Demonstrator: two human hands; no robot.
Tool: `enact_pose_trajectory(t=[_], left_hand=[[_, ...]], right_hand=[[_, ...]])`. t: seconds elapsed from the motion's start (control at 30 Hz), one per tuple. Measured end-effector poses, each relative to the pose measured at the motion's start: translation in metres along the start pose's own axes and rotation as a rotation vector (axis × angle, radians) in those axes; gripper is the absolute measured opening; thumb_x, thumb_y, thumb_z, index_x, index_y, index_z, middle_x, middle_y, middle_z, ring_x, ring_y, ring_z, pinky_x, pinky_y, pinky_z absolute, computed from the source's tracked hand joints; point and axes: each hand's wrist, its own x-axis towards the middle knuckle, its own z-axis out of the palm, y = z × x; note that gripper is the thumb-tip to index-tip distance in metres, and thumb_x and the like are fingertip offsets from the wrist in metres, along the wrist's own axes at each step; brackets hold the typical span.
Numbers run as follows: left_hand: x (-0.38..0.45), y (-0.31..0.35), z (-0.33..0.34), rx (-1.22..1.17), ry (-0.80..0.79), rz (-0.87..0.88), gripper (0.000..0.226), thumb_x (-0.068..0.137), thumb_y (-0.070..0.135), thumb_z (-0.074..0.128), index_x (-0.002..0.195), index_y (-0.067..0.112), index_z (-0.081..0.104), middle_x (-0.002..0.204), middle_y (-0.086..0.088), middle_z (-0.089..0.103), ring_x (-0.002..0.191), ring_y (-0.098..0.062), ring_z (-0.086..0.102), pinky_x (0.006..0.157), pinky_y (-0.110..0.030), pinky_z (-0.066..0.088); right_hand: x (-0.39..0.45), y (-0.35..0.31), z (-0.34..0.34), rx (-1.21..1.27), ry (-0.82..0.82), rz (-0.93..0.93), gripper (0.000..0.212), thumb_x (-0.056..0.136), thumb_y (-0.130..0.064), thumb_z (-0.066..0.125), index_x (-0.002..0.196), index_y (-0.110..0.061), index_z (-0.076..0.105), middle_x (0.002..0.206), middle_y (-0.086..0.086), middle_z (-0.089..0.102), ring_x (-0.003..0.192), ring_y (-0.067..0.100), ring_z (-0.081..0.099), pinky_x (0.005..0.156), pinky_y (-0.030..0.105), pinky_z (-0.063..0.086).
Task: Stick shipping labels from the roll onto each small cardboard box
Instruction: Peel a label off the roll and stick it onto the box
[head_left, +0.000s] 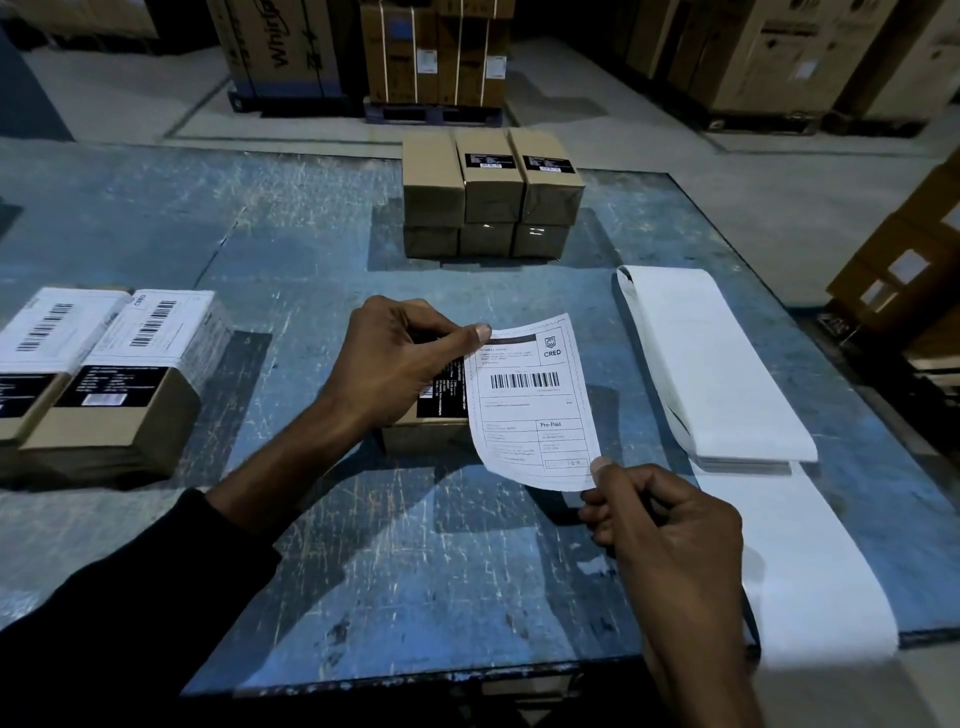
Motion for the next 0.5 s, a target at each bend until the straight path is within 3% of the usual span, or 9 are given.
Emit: enact_pose_trajectory(t=[0.2, 0.5], left_hand=[[0.0009, -0.0001, -0.0020, 0.015, 0.006, -0.021, 0.018, 0.090, 0.036, 0.086, 0.088, 0.018, 0.087, 0.081, 0.004, 0.079, 0.076, -0.018, 0.076, 0.070, -0.040, 0.059], [0.0006, 0.0023, -0.0017, 0.033, 0.009, -0.028, 0.017, 0.089, 0.034, 0.087, 0.087, 0.016, 0.087, 0.080, 0.003, 0.079, 0.074, -0.015, 0.075, 0.063, -0.027, 0.055]], right_hand=[[0.0014, 0.0019, -0.0009, 0.000, 0.000, 0.020, 0.030, 0.095, -0.024, 0.077, 0.065, -0.023, 0.078, 0.065, 0.002, 0.075, 0.055, 0.009, 0.066, 0.063, 0.030, 0.052], [0.0015, 0.0033, -0.0008, -0.047, 0.007, 0.035, 0.029, 0.096, -0.029, 0.077, 0.067, -0.028, 0.079, 0.065, 0.000, 0.076, 0.055, 0.008, 0.068, 0.054, 0.021, 0.051]])
